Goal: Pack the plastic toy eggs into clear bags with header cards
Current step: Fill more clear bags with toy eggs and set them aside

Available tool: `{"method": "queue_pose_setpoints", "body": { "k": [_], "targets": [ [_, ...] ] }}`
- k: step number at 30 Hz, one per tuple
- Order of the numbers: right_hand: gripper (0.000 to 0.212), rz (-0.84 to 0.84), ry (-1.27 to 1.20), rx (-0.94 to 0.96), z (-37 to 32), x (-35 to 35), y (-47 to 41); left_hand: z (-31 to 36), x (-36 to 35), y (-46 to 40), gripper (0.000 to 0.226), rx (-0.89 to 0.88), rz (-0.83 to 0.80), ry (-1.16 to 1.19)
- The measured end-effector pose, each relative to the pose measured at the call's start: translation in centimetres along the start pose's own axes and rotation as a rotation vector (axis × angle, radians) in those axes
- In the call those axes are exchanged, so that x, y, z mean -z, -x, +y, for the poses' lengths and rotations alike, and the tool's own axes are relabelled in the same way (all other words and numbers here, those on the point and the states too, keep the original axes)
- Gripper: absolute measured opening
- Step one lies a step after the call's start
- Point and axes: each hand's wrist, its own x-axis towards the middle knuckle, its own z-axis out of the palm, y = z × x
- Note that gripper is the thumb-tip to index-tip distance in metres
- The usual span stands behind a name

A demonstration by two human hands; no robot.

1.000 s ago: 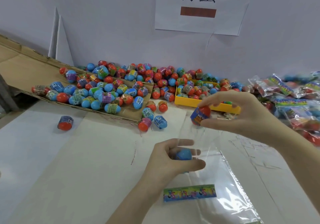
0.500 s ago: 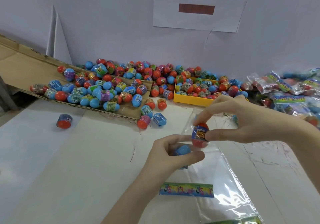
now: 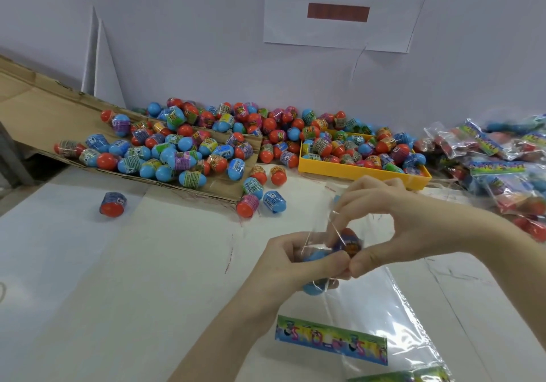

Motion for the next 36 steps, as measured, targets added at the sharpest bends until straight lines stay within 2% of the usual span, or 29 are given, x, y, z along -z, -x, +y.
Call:
{"method": "queue_pose_setpoints", "body": {
  "k": [4,8,10,14,19,21,23,24,25,27,30,34,36],
  "targets": [
    [0.042,0.019,-0.037,-0.016,0.2,-0.3,0.1,-0.2,-0.1,-0.2,0.049,-0.007,0.024,0.004],
    [0.062,0.057,-0.080,-0.063,0.6,-0.3,0.6,-0.2,0.0,-0.1,0.045,-0.009,0.023,0.041],
    [0.055,0.035,-0.070,-0.077,0.6,-0.3,0.7,-0.3,0.0,-0.1,0.050,0.000,0.029,0.033],
    [0.020,0.044,-0.030,-0.003,0.7,-0.8,0.5,-0.4,0.1,-0.2,0.052,-0.012,0.054,0.051],
    [0.029,0.128,-0.061,-0.025,1.0,-0.9,0.3,-0.5,0.6,-0.3,0.040,0.042,0.022,-0.013],
    [0.029,0.272,-0.263,0.016,1.0,-0.3,-0.5,-0.7,0.7,-0.4,0.038,0.062,0.065,-0.027],
    [0.024,0.561,-0.553,0.021,1.5,0.4,-2.5,-1.0,0.8,-0.6,0.039,0.083,0.106,-0.052],
    [0.022,0.656,-0.578,-0.014,1.7,0.5,-4.1,-1.1,0.8,-0.6,0.040,0.088,0.114,-0.062],
    [0.021,0.666,-0.479,-0.075,1.8,0.6,-5.8,-1.2,0.7,-0.6,0.039,0.091,0.120,-0.068],
    [0.029,0.487,-0.190,-0.177,2.0,0.3,-9.2,-1.4,0.6,-0.6,0.035,0.097,0.121,-0.080],
    [0.040,0.246,-0.038,-0.244,2.6,-0.3,-12.7,-1.6,0.6,-0.7,0.037,0.135,0.110,-0.108],
    [0.047,0.146,0.035,-0.220,3.2,-1.2,-14.4,-1.6,0.8,-0.9,0.045,0.160,0.105,-0.125],
    [0.039,0.125,-0.017,-0.182,3.3,-1.7,-14.6,-1.6,0.8,-1.0,0.047,0.166,0.106,-0.133]
  ]
}}
